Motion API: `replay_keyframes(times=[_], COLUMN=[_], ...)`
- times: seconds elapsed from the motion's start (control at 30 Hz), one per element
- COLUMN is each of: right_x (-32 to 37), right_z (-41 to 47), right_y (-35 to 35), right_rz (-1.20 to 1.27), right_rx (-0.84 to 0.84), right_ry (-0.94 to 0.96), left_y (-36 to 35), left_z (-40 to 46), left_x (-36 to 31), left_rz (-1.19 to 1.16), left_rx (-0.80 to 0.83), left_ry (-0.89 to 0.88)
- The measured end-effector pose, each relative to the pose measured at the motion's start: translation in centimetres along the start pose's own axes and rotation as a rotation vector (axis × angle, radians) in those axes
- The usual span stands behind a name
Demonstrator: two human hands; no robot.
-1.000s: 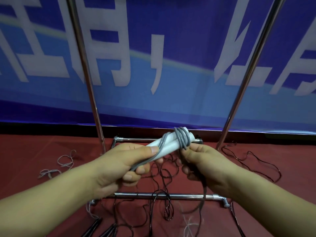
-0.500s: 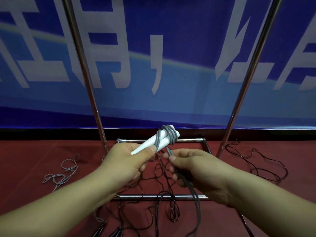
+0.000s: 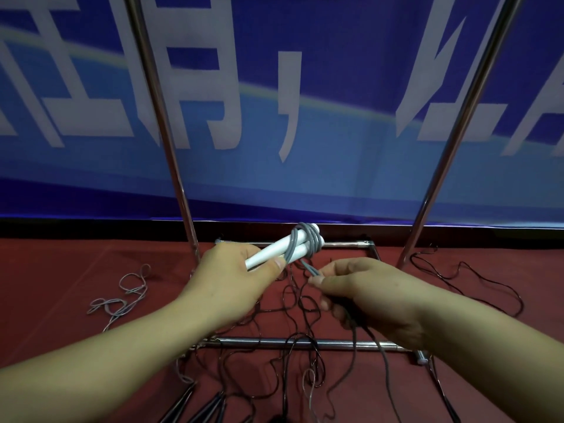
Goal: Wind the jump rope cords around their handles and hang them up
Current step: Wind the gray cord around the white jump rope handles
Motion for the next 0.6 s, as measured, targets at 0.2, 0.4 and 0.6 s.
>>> replay_keyframes(times=[0.2, 0.4, 0.6], right_x=[-0.7, 0.0, 0.3], right_z=[-0.1, 0.4, 0.5], right_y=[0.7, 2.1, 3.5], right_rz=[-0.058, -0.124, -0.136], right_rx=[-0.026, -0.147, -0.23], right_ry=[-0.026, 0.084, 0.132], left_y=[1.3, 0.6, -1.6], left_z=[1.3, 1.5, 0.2], left_x=[0.7, 2.1, 2.0], left_rz=[0.159, 0.315, 0.411], left_rx=[-0.081, 0.009, 0.219], left_ry=[-0.051, -0.051, -0.094])
Point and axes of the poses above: each hand's wrist, its own z-axis towards the middle knuckle, its own y-axis out of the back of the hand, x = y × z, the point moved 10 cm from there along z, towards the middle knuckle, and after that the axes turned 15 degrees about -x, right-handed, at the moved point
